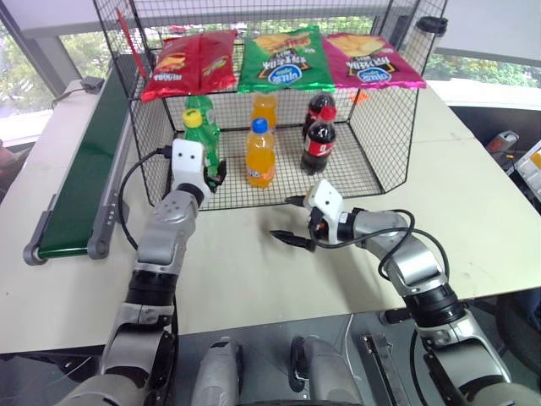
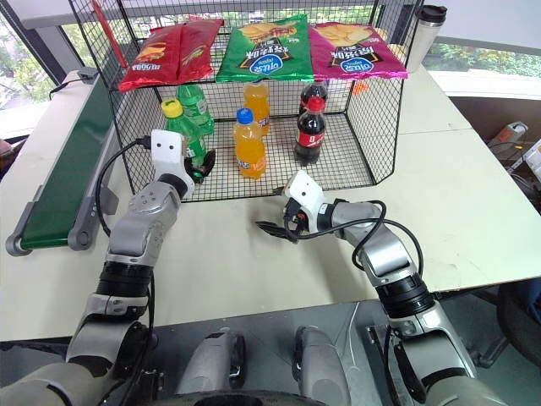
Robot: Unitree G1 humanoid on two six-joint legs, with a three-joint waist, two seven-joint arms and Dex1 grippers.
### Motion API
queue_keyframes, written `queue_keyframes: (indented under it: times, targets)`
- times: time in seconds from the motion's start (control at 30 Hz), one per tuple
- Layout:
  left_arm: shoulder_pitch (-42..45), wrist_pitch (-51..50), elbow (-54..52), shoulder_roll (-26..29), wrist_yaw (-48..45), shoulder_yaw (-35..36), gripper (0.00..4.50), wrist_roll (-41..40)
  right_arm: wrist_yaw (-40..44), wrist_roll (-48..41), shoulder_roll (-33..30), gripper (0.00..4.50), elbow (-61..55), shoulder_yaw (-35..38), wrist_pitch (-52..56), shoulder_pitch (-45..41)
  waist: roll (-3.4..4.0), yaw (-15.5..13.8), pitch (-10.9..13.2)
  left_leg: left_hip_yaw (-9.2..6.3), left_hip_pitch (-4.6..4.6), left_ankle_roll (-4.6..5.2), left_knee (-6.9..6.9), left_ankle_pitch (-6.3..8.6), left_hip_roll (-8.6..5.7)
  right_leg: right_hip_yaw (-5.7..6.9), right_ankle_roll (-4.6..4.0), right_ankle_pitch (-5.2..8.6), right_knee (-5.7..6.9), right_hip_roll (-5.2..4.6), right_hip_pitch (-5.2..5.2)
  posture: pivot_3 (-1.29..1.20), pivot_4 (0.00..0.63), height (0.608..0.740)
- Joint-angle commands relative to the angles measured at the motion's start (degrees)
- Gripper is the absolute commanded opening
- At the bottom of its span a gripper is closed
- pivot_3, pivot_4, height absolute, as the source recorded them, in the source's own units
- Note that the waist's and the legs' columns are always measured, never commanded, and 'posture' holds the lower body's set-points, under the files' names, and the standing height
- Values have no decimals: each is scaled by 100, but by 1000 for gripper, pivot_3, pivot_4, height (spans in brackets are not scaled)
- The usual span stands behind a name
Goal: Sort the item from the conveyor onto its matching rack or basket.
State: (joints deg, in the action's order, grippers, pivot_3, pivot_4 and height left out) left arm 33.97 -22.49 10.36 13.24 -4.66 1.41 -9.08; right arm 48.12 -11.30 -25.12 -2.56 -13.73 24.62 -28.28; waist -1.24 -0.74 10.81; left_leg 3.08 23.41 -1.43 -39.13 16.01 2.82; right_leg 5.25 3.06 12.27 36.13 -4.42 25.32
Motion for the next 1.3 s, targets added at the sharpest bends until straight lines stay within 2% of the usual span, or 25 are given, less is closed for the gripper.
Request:
queue_keyframes:
  times: [0.03, 0.13, 0.17, 0.43, 0.83, 1.1, 1.17, 1.3]
  targets:
    - [255, 435, 90, -22, -57, 21, 2890, 171, 7, -14, 17, 4500, -118, 80, -61, -122, 0, 1, 0, 0, 0, 0, 0, 0, 0, 0, 0, 0, 0, 0, 0, 0, 150, 740]
    - [284, 493, 209, -64, -51, 52, 4429, 217, -2, 0, 18, 4500, -105, 78, -67, -129, 0, 2, 0, 0, 0, 0, 0, 0, 0, 0, 0, 0, 1, 0, 1, 0, 150, 740]
    - [275, 506, 217, -76, -70, 55, 4480, 218, -3, 7, 18, 4500, -90, 76, -76, -137, 0, 1, 0, 0, 0, 0, 0, 0, 0, 0, 0, 0, 1, 0, 1, 0, 150, 740]
    - [122, 500, -256, -68, -70, 175, 4480, 221, 1, 28, 52, 4500, -61, 67, -71, -155, 0, 2, 0, 0, -3, 0, 0, 0, 1, 0, 0, 0, 4, 0, -1, 0, 150, 740]
    - [-578, -641, -2605, 142, 16, 520, 4480, 65, 54, 24, 119, 4500, 11, 43, -92, -196, 0, 4, 0, -3, -4, -1, -3, 0, 1, -1, 0, 0, 6, -1, -4, 0, 150, 740]
    - [-1867, -1844, -4457, 324, -270, 705, 4480, -458, 69, 13, 120, 4500, -21, 86, -76, -198, 0, 17, 0, -4, -4, -1, -1, 0, 2, -2, 0, 0, 6, -2, -2, 0, 150, 740]
    - [-2462, -2005, -4858, 296, -329, 746, 4480, -586, 75, 1, 109, 4500, -46, 98, -73, -176, 1, 17, 0, -5, -5, 0, -1, 0, 2, -2, -1, 0, 6, -1, -2, 0, 150, 740]
    - [-3203, -2012, -5113, 299, -365, 674, 4480, -564, 78, 6, 105, 4500, -28, 97, -92, -160, 1, -1, 0, -6, -8, -1, -2, 0, 2, -4, -3, 1, 6, -1, -4, 0, 150, 740]
